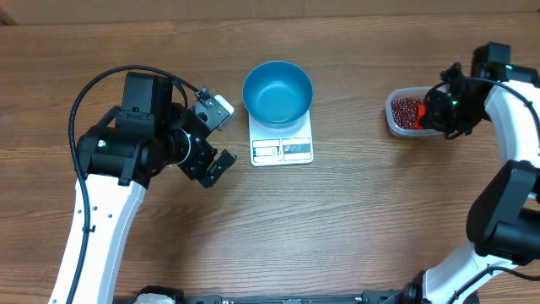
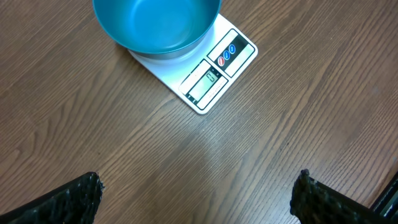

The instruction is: Scoop item into bowl and weigh 150g on scale

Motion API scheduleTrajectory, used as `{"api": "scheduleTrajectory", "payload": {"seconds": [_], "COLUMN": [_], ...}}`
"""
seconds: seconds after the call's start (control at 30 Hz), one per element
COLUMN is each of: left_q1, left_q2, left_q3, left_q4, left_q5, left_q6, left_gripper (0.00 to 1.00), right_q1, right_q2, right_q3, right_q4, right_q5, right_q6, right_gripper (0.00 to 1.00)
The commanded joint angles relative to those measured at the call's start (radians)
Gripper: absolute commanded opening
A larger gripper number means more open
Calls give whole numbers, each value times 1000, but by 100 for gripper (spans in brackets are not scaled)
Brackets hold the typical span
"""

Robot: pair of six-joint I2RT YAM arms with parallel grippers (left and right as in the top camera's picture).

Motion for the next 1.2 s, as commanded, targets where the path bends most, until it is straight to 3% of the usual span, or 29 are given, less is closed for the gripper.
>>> {"api": "scheduleTrajectory", "payload": {"seconds": [0.0, 0.27, 0.8, 1.17], "left_q1": [5, 5, 5, 5], "left_q2": [5, 5, 5, 5], "left_q3": [16, 16, 16, 16], "left_q4": [-2, -2, -2, -2], "left_q5": [18, 18, 18, 18], "left_q6": [23, 23, 23, 23], "left_gripper": [100, 100, 100, 100], "right_q1": [-42, -80, -86, -187], "right_q2": [47, 105, 110, 111], "right_q3": [-6, -7, -7, -7], "right_q4": [-11, -11, -11, -22], "right_q5": [-188, -304, -313, -405], "right_q6": [13, 13, 40, 35], "right_gripper": [3, 4, 4, 4]}}
